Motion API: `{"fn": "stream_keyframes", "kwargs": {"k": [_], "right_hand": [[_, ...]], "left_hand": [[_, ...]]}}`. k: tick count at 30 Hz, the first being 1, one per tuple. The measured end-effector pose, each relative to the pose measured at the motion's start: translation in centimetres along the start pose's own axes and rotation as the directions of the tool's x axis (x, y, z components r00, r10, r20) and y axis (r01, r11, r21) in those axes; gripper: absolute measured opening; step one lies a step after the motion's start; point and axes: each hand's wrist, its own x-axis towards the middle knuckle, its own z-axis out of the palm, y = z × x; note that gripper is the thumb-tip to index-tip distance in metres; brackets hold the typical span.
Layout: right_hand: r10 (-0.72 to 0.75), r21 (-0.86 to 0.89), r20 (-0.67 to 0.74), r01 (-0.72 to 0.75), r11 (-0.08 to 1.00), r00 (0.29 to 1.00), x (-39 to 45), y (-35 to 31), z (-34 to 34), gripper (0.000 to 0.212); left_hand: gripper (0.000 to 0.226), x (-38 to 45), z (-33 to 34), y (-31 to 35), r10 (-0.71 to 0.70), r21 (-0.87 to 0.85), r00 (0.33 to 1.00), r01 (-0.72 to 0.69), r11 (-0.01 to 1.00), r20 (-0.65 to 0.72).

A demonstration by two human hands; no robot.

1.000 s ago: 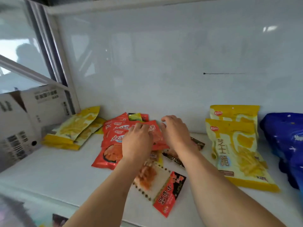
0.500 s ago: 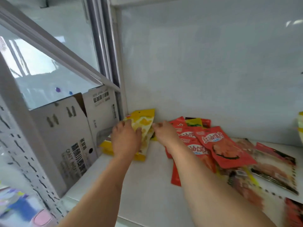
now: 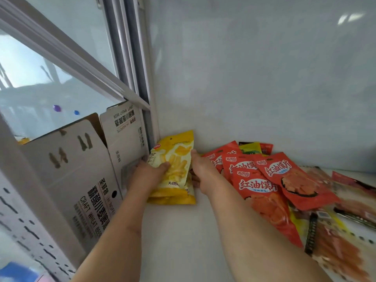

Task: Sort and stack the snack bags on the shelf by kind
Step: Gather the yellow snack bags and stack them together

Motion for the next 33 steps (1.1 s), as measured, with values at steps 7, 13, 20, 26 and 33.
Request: {"fn": "stream_keyframes", "kwargs": {"k": [7,13,20,26,33], "right_hand": [[0.081,0.107,0.112,-0.093,0.990,0.990,0.0,0.3,-0.8,0.056],[0.059,0.174,0.221,-0.099,0.980,0.974,-2.3,-0.6,-2.2,0.049],[-0.046,0.212,0.105,0.023,0.977,0.993,-5.4,-1.1,-6.6,0.038],[-0.161,0.186,-0.038,0.165,0.969,0.986,-8.4,-2.3,-14.5,0.042],[-0.281,0.084,-0.242,0.309,0.947,0.929,-14.7,-3.1,-27.5,0.024]], "left_hand": [[0.077,-2.4,-1.0,0.7,-0.039,-0.286,0.996,0.060,0.956,0.079],[0.072,-4.5,-1.4,1.4,0.036,-0.505,0.985,0.056,0.861,0.170],[0.054,-7.3,-1.2,3.7,0.149,-0.552,0.967,-0.010,0.834,0.207],[0.028,-11.8,0.7,7.1,0.323,-0.635,0.887,-0.044,0.771,0.331],[0.030,-18.8,6.3,12.4,0.487,-0.716,0.734,-0.001,0.698,0.474]]}}
